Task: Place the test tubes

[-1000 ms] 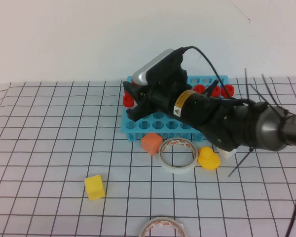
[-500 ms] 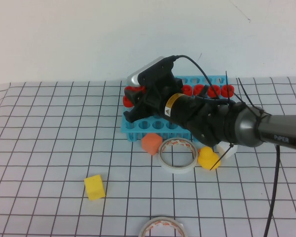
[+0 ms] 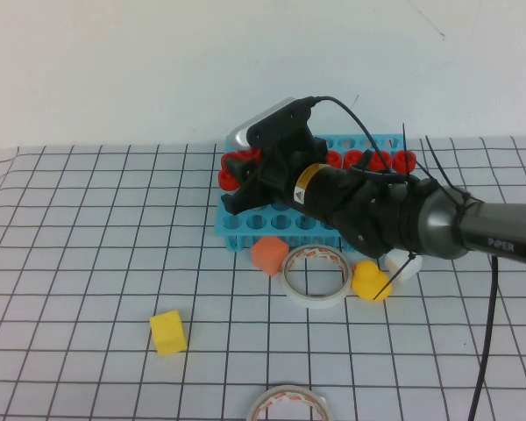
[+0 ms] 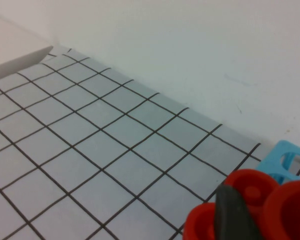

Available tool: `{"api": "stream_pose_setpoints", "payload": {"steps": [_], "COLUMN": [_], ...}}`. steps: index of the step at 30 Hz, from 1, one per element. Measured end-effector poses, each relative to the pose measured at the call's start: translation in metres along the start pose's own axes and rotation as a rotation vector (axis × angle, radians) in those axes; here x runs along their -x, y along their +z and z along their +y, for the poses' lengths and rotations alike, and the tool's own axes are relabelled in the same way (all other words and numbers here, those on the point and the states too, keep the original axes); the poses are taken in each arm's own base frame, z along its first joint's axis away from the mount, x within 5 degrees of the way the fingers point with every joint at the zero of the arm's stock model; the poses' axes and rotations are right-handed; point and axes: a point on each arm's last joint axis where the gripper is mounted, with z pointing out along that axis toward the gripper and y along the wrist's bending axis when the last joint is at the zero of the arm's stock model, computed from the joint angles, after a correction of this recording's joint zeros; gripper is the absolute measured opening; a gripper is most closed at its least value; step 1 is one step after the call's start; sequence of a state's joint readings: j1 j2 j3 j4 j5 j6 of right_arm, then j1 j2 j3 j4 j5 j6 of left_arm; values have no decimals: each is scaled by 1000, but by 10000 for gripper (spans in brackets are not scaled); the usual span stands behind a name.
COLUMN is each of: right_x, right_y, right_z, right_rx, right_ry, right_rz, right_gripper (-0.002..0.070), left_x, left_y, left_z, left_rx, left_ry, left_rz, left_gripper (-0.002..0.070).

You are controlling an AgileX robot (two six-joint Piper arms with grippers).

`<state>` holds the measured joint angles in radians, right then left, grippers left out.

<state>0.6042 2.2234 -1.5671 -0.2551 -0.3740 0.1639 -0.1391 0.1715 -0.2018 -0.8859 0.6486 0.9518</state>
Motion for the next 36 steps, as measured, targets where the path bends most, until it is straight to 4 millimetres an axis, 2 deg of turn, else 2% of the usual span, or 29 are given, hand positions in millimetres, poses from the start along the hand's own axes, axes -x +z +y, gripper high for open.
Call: {"api": "stream_pose_setpoints", "payload": {"steps": [10, 36], "right_x": [-4, -5], "right_y": [1, 1], "right_z": [-8, -8], "right_rx": [-19, -22], "right_ry": [14, 29], "right_rz": [23, 22], "right_gripper": [260, 260], "left_x": [0, 0], "left_y": [0, 0], "left_z": [0, 0], "left_rx": [0, -1], "left_ry": [0, 4], "left_rz": [0, 1], "left_gripper": [-1, -1]}}
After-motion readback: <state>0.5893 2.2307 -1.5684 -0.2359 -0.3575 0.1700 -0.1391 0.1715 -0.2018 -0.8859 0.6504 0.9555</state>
